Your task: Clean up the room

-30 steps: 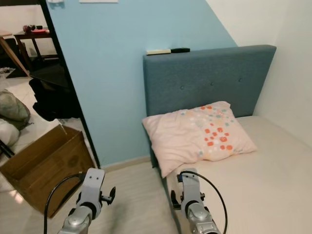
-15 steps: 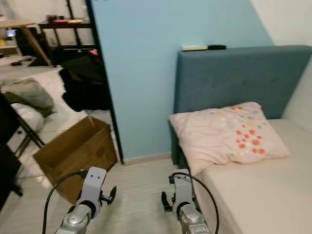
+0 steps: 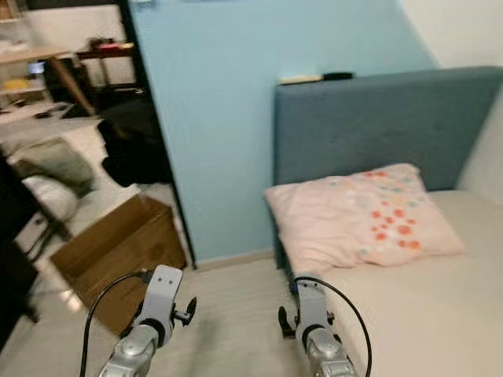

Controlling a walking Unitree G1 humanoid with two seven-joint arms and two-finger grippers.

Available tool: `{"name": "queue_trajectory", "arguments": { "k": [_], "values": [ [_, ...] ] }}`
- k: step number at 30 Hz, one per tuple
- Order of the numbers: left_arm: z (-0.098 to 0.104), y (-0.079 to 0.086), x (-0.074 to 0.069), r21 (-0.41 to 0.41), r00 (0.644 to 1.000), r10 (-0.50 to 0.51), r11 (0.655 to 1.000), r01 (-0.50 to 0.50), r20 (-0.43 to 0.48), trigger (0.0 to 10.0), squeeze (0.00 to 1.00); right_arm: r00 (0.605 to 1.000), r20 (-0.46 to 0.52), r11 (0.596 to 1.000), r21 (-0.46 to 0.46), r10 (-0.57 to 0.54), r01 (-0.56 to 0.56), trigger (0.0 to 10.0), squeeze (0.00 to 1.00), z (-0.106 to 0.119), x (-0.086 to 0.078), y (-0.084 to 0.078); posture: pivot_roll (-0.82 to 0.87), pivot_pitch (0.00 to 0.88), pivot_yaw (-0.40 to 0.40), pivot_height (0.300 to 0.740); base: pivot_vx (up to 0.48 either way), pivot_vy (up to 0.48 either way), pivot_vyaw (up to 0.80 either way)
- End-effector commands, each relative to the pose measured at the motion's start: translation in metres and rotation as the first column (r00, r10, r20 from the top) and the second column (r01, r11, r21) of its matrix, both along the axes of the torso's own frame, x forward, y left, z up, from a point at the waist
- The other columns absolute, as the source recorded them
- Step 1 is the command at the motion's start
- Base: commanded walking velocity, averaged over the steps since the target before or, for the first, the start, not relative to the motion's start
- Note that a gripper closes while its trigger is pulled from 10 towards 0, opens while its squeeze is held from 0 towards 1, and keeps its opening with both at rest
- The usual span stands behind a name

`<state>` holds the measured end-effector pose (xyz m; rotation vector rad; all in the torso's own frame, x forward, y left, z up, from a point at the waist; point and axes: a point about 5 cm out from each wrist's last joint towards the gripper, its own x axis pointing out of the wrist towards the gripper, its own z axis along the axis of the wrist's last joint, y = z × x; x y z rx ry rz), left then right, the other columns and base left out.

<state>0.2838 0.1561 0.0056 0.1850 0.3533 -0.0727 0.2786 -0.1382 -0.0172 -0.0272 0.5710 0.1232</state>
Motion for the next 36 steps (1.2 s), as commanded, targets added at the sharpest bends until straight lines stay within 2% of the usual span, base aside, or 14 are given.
{"name": "queue_trajectory", "arguments": {
  "k": [1,4,10,16,23,26,32,36],
  "values": [
    [-0.010,0.013,-0.009,0.019,0.997,0.062,0.998,-0.062,-0.050,10.0,0.00,1.000,0.001,1.000,0.015,0.009,-0.009,10.0,0.00,0.000,-0.001,0.008,-0.01,0.000,-0.012,0.740,0.000,0.000,0.00],
    [-0.010,0.015,-0.009,0.024,0.995,0.094,0.995,-0.093,-0.039,10.0,0.00,0.999,-0.005,0.999,-0.003,0.032,-0.032,10.0,0.00,-0.001,-0.001,0.008,0.00,0.000,-0.055,0.740,0.000,0.000,0.00],
    [-0.006,0.020,-0.010,0.032,0.991,0.131,0.991,-0.130,-0.009,10.0,0.00,0.998,-0.010,0.998,-0.007,0.065,-0.066,10.0,0.00,-0.001,-0.002,0.011,0.05,0.003,-0.083,0.740,0.000,0.000,0.00],
    [0.000,0.022,-0.011,0.028,0.991,0.134,0.991,-0.134,0.016,10.0,0.00,0.999,-0.001,0.999,0.017,0.049,-0.049,10.0,0.00,0.001,0.002,0.014,0.06,0.015,-0.066,0.740,0.000,0.000,0.00],
    [0.002,0.020,-0.010,0.032,0.994,0.108,0.994,-0.109,0.020,10.0,0.00,1.000,0.004,0.999,0.038,0.001,-0.001,10.0,0.00,0.002,0.003,0.011,0.05,0.031,-0.027,0.740,0.000,0.000,-0.77],
    [0.003,0.018,-0.006,0.041,0.995,0.096,0.994,-0.097,0.018,10.0,0.00,0.999,-0.005,0.997,0.062,-0.039,0.039,10.0,0.00,0.002,0.002,0.007,0.03,0.034,-0.019,0.740,0.000,0.000,-0.53],
    [0.006,0.017,-0.003,0.034,0.995,0.095,0.995,-0.096,0.028,10.0,0.00,1.000,-0.006,0.999,0.048,-0.025,0.025,10.0,0.00,0.002,0.002,0.006,0.02,0.029,-0.018,0.740,0.000,0.000,0.00],
    [0.007,0.016,-0.002,0.034,0.995,0.090,0.995,-0.091,0.035,10.0,0.00,1.000,-0.001,0.999,0.046,-0.019,0.019,10.0,0.00,0.003,0.003,0.004,0.01,0.023,-0.022,0.740,0.000,0.000,-0.80]
  ]
}}
